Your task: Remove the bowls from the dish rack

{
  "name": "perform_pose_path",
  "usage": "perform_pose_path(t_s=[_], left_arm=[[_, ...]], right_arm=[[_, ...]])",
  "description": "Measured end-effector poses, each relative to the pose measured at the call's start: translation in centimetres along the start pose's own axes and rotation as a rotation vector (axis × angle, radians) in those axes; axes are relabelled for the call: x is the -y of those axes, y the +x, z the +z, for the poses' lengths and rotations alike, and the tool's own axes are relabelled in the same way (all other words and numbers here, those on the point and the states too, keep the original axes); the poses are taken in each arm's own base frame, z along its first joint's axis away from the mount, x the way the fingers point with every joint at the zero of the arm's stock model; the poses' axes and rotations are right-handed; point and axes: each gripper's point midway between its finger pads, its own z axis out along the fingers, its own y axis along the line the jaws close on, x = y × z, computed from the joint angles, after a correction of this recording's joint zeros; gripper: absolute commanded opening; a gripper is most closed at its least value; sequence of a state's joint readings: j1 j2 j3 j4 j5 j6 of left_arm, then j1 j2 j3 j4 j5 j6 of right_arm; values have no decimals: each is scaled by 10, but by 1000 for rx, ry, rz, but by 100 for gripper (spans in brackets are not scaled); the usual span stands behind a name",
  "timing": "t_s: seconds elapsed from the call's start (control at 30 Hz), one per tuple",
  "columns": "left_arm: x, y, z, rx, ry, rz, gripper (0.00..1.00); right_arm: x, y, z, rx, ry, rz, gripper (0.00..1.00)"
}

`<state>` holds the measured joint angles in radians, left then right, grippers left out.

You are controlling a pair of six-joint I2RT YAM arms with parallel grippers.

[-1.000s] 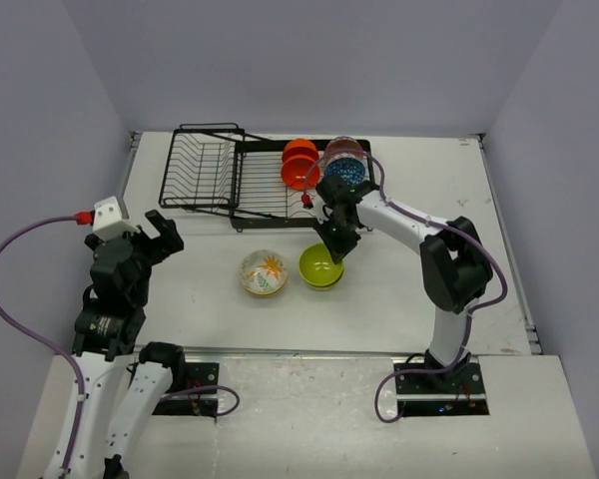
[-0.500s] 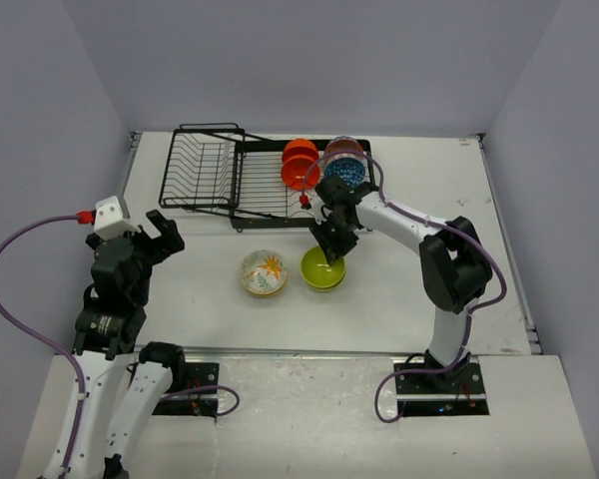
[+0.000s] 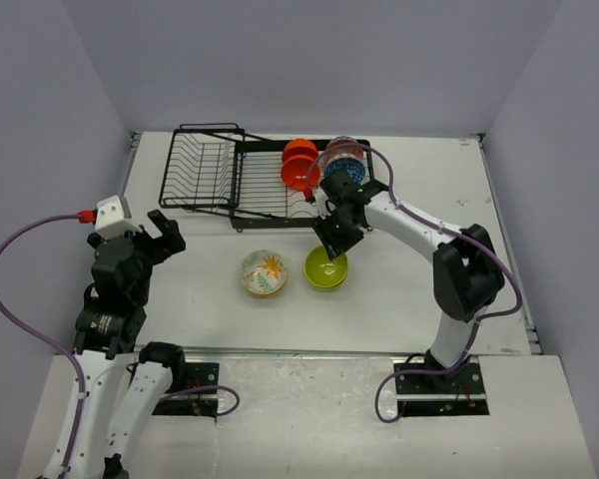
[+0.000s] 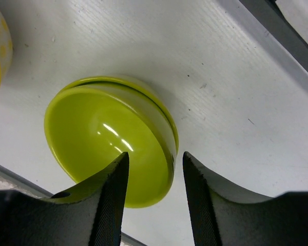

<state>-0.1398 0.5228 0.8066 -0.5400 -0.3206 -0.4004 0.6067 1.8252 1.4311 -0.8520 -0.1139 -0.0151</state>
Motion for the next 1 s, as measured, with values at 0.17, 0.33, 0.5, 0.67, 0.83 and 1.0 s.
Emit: perform_pose_path(t_s=[0.17,0.33,0.5,0.67,0.83,1.0], left_arm=[[0,0,0,-1,1,0,100],[0,1,1,-4,2,1,100],[0,1,1,-5,1,1,100],[2,5,5,-25,3,7,100],[14,20,15,-102,49,18,100],[38,25,29,-192,121,13,100]], right_arm=[[5,-2,-6,19,35,-1,42],[12,4,-5,10,72,4,22],[13,12,-1,-6,75,19,20],[13,15,-6,17,76,28,24],[19,1,-45,165,104,57,33],[41,-15,-103,418,147,148,56]])
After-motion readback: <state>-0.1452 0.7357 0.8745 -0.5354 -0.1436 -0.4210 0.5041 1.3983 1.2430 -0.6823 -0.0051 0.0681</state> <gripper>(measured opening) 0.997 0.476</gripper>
